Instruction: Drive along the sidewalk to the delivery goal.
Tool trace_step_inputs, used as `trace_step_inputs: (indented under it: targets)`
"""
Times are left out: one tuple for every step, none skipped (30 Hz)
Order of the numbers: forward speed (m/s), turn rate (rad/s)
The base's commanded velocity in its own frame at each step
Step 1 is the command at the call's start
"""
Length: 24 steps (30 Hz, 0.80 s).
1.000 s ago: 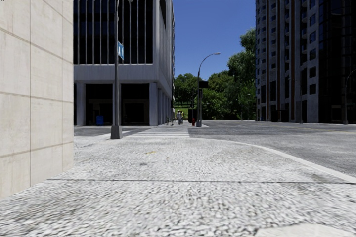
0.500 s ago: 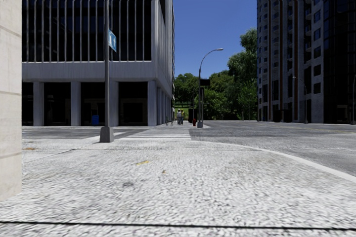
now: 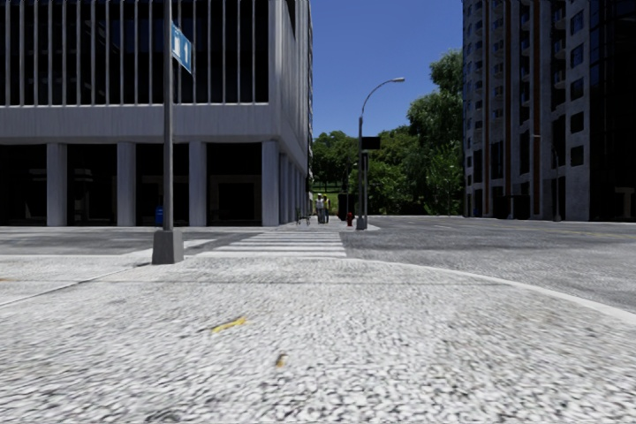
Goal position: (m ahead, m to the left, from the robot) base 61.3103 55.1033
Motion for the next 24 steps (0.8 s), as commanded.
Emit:
trace_step_inputs:
  targets:
    - [2.0,0.21]
    - [2.0,0.21]
    - [2.0,0.21]
    - [2.0,0.21]
    - [2.0,0.21]
    - [2.0,0.17]
    - [2.0,0.17]
    - [2.0,0.08]
    - [2.0,0.0]
    - [2.0,0.0]
    - [2.0,0.0]
    - [2.0,0.0]
    - [2.0,0.0]
    - [2.0,0.0]
    - [2.0,0.0]
    - [2.0,0.0]
    - [2.0,0.0]
    - [2.0,0.0]
    - [2.0,0.0]
    - [2.0,0.0]
    - [2.0,0.0]
    - [2.0,0.0]
    - [2.0,0.0]
    - [2.0,0.0]
